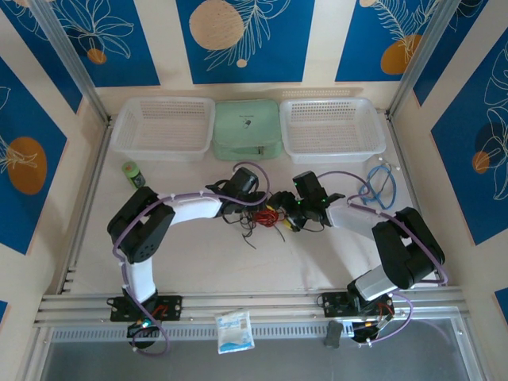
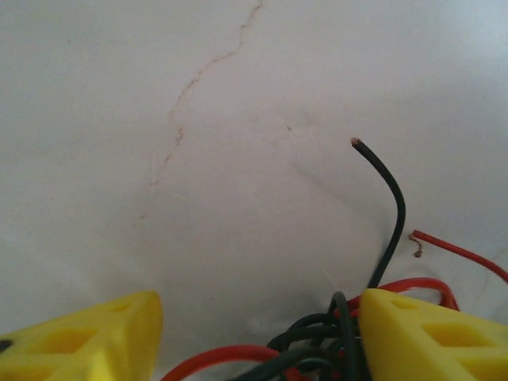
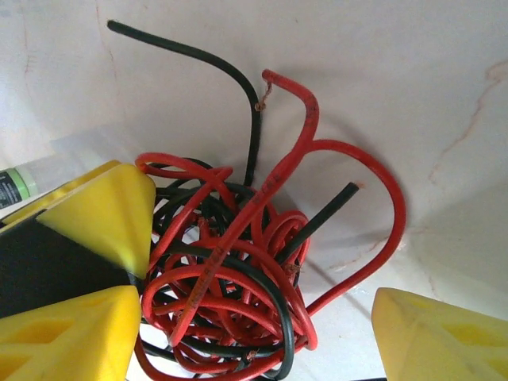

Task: Untangle the cables

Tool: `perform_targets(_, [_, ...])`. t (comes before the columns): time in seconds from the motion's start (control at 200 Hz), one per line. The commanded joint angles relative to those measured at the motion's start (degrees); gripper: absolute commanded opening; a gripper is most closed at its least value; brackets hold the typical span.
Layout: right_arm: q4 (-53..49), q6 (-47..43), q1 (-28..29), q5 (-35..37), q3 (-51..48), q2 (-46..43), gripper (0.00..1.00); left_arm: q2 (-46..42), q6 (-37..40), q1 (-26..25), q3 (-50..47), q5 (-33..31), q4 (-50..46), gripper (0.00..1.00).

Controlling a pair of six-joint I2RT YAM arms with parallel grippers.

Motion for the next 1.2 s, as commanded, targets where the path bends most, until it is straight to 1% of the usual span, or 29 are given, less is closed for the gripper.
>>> perform_targets(0.0, [0.1,1.5,-0.2,-2.5,-2.6,-2.0,0.77,-0.1,-0.2,-0.2,-2.4,3.7,1.2,0.52])
perform_targets(0.08, [-0.2,0.9,-0.9,-3.1,-4.1,-3.7,0.77,-1.3,-1.2,-0.2,-5.1,5.1,2.8,0.36])
perform_targets(0.195, [-3.3,-1.5,-1.9,-3.1,-5.0,-7.1,0.76,-3.8,-2.4,-0.3,-9.2,5.5,5.0,0.06])
perform_targets(0.225, [-4.6,-2.3,-2.0,-2.9,-4.8,-8.4,0.76,-4.5,-2.4,-0.2,-9.8,5.4,5.1,0.0])
perform_targets(0.325, [-8.5,-3.8,-2.2,-2.4,-4.4,-12.4,0.76,-6.5,-2.4,-0.4,-10.8,4.4,5.0,0.0])
perform_targets(0.425, [-11.0,-2.8,-2.1,-3.7,-4.3,-15.6,0.76,-9.3,-1.7,-0.4,-10.4,2.4,3.8,0.0])
perform_targets(0.56, [-9.3,3.4,-1.0,-6.2,-5.8,-18.3,0.76,-13.9,0.9,-1.3,-8.6,-2.3,0.5,0.0])
perform_targets(0.655, [-5.9,9.0,0.7,-6.3,-6.2,-17.7,0.76,-16.5,3.0,-2.0,-7.6,-5.0,-1.1,0.0])
perform_targets(0.755, [-1.3,14.3,2.3,-6.0,-5.9,-14.7,0.76,-18.3,4.0,-2.6,-7.3,-6.5,-2.0,0.0])
perform_targets(0.86, [1.7,17.6,3.5,-5.6,-4.6,-10.0,0.76,-19.2,4.1,-3.1,-8.1,-7.2,-2.0,0.0])
perform_targets(1.055, [8.2,21.2,4.5,-7.1,-1.9,0.7,0.76,-20.1,3.8,-3.7,-10.6,-7.2,0.3,0.0])
perform_targets(1.195, [13.7,23.1,5.2,-7.7,-0.7,6.7,0.72,-20.6,3.6,-3.9,-11.2,-6.6,0.9,0.0])
